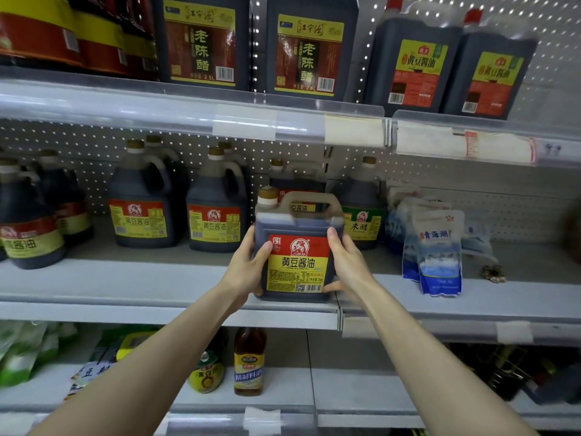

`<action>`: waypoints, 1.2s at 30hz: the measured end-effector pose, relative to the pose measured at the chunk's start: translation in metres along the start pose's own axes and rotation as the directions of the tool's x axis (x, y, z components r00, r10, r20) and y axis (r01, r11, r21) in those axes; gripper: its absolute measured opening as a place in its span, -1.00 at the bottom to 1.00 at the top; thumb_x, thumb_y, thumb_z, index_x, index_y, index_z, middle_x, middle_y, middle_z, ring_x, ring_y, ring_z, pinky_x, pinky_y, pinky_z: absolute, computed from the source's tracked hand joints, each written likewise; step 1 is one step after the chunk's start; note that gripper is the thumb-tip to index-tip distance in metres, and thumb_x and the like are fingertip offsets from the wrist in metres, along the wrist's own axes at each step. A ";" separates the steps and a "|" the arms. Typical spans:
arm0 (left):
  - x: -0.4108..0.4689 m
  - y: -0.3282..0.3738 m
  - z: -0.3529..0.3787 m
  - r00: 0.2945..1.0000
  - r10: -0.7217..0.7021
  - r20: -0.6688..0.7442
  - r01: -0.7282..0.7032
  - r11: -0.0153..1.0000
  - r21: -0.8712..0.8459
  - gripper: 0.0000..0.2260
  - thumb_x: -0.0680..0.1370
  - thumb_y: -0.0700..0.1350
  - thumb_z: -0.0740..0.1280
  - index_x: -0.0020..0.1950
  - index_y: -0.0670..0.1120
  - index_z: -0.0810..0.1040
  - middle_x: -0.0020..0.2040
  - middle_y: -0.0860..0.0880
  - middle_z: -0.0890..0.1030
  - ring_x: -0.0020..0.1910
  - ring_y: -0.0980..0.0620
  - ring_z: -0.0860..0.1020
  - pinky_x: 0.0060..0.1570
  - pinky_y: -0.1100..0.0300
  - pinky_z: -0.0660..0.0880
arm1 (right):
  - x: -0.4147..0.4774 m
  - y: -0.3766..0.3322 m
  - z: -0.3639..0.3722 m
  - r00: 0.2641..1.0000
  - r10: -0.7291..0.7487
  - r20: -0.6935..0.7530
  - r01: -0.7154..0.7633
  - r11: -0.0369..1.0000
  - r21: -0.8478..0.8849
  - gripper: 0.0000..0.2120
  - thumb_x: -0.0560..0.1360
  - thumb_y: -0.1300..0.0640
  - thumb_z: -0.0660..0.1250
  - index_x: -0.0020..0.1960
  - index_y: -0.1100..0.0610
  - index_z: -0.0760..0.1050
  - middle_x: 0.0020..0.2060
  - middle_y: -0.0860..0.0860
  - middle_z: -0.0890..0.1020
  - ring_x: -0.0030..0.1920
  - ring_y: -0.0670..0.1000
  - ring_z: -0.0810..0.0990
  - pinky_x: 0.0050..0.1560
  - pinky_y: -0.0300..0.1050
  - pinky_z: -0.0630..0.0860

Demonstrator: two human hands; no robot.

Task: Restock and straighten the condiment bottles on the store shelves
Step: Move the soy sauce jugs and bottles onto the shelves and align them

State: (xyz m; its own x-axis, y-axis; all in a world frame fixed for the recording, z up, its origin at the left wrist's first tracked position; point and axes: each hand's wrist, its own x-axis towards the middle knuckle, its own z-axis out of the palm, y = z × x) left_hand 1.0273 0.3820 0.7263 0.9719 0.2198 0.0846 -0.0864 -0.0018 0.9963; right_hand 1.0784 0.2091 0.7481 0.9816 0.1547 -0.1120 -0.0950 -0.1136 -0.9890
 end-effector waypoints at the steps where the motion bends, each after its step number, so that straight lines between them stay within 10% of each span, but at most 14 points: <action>1: 0.001 0.000 0.000 1.000 0.000 -0.005 0.000 1.000 0.001 -0.56 0.66 -0.05 0.14 0.52 0.20 0.15 0.16 0.13 0.55 -0.01 0.21 0.53 -0.32 0.06 0.52 | 0.002 0.001 0.000 1.000 -0.001 0.000 0.001 1.000 0.000 -0.47 0.60 -0.21 0.10 0.52 -0.09 0.13 0.07 -0.02 0.58 -0.05 0.05 0.58 0.05 0.31 0.54; 36: 0.091 -0.007 0.001 0.993 -0.048 -0.104 0.047 0.999 -0.008 -0.51 0.65 -0.08 0.20 0.54 0.16 0.13 0.10 0.10 0.50 -0.17 0.17 0.51 -0.16 -0.11 0.56 | 0.092 -0.009 0.010 0.991 -0.025 -0.132 0.028 0.999 0.016 -0.42 0.60 -0.11 0.19 0.55 -0.02 0.10 0.40 0.08 0.40 0.35 0.25 0.41 0.06 0.42 0.52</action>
State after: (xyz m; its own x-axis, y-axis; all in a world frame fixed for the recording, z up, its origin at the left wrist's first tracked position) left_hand 1.1169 0.4014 0.7273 0.9470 0.3195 0.0348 -0.0422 0.0163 0.9990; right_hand 1.1681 0.2346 0.7455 0.9969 0.0271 -0.0733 -0.0705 -0.0935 -0.9931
